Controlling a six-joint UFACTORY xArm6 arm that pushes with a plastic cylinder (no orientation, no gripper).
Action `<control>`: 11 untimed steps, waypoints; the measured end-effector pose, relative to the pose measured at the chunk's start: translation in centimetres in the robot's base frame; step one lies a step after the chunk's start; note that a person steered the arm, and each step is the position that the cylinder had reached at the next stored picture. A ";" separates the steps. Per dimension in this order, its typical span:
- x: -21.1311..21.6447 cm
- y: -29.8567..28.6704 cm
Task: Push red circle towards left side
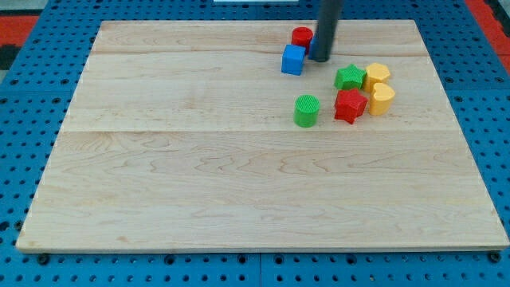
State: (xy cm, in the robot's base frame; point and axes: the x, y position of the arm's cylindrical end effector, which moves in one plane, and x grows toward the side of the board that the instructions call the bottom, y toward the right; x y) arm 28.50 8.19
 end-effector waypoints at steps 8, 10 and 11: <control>-4.2 -5.4; -0.7 -8.2; 2.0 -12.4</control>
